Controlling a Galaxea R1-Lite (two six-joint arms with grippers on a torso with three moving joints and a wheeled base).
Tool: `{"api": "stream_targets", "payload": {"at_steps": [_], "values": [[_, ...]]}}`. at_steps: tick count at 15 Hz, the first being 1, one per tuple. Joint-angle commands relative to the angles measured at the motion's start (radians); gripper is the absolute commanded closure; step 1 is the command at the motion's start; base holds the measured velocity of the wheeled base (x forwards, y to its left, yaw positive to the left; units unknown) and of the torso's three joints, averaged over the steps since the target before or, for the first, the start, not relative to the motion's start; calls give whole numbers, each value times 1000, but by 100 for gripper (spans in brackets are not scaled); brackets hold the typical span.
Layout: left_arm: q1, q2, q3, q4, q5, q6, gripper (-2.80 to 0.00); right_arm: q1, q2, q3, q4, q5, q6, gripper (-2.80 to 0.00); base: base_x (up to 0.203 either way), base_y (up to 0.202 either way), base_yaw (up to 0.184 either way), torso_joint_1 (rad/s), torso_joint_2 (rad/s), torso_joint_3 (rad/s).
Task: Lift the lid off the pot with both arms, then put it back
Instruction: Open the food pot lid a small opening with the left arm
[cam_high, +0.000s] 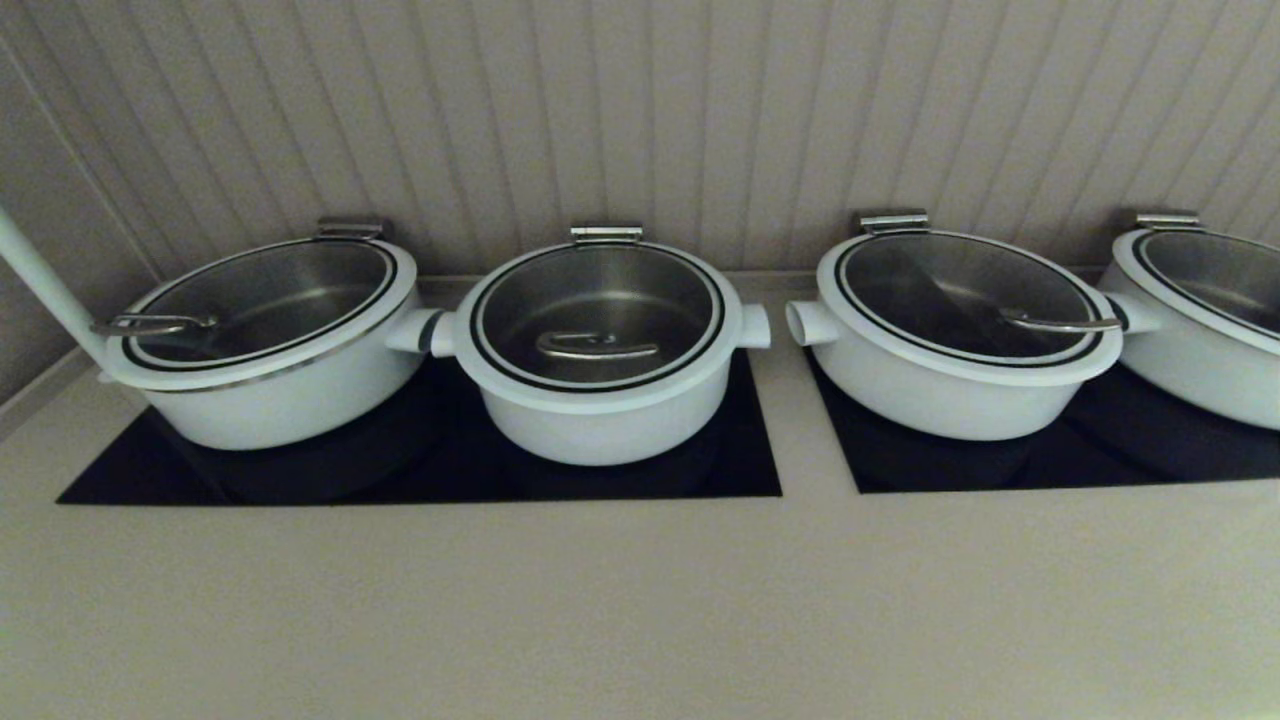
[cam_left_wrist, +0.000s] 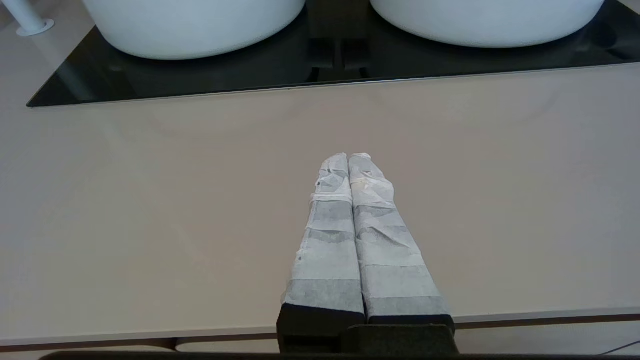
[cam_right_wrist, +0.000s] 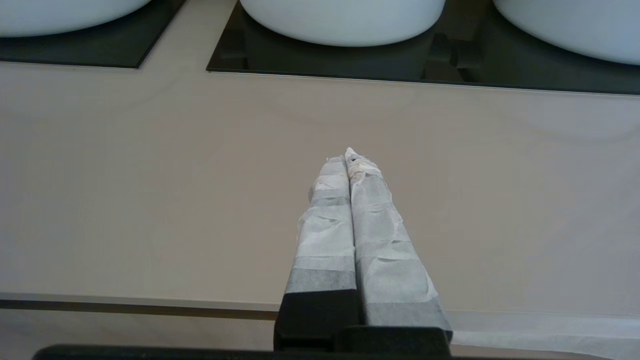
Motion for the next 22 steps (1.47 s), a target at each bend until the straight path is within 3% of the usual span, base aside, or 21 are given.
{"api": "stream_targets", "payload": {"at_steps": [1,9,14,16,22], "values": [[0,-1,0,0,0,0,0,0,0,0,0,1,-1,0,0,0,0,0,0,0],[-3,-1,0,2,0,9,0,0,0,0,0,5,-15,0,0,0,0,0,0,0],[-3,-1,-4,-2,-12,120,0,0,0,2,0,5,-14,0,0,0,0,0,0,0],[-3,-1,-37,-8,-22,123,0,0,0,2,0,4,-9,0,0,0,0,0,0,0],[-3,62,-193,6,-160,126,0,0,0,2,0,4,-7,0,0,0,0,0,0,0]]}}
